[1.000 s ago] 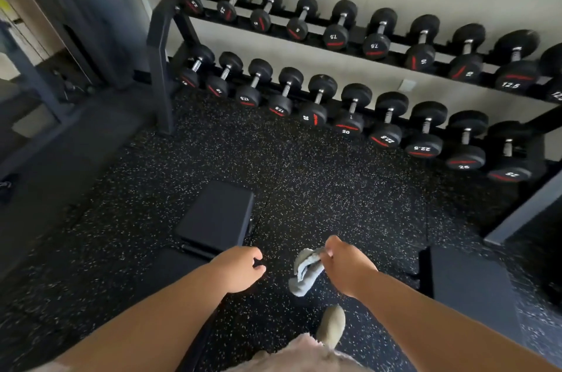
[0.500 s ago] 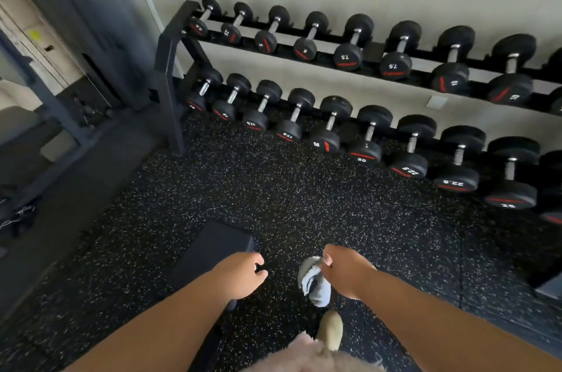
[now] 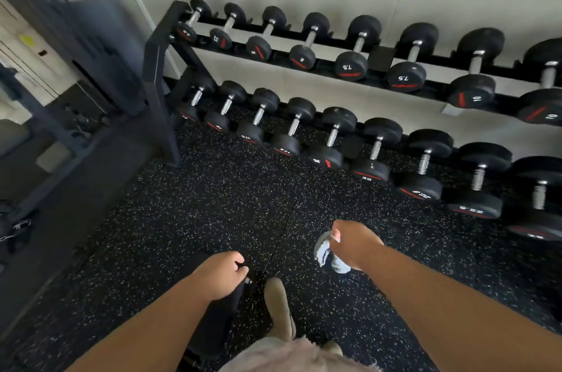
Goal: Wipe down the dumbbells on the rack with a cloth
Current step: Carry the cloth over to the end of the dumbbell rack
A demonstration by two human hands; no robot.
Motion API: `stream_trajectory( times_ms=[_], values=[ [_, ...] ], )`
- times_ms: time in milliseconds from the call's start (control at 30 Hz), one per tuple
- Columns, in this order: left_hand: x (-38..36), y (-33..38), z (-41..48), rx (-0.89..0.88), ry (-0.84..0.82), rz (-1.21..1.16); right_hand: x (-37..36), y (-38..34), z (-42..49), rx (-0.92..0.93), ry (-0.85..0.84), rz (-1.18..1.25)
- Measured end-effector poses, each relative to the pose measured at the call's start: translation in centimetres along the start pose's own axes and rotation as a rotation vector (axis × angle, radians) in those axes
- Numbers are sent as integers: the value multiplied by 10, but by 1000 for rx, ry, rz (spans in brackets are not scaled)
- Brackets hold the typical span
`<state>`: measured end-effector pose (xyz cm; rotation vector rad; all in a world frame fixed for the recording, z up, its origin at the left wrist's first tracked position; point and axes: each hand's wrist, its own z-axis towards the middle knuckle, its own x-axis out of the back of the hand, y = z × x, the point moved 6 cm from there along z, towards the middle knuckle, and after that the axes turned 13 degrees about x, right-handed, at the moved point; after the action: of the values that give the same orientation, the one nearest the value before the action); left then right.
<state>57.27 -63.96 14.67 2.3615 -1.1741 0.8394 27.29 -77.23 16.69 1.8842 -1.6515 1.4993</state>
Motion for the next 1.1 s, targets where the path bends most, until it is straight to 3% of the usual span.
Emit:
stream_trajectory(
  times_ms=[267,667,1100],
  values=[
    [91,31,93,-9,-21,16,62,-8,104,28,-45,-142],
    [275,76,209,-65,49,24,190,-68,267,95,-16,-43],
    [343,76,292,179,39,-95,262,-86,452,292,-144,31]
  ],
)
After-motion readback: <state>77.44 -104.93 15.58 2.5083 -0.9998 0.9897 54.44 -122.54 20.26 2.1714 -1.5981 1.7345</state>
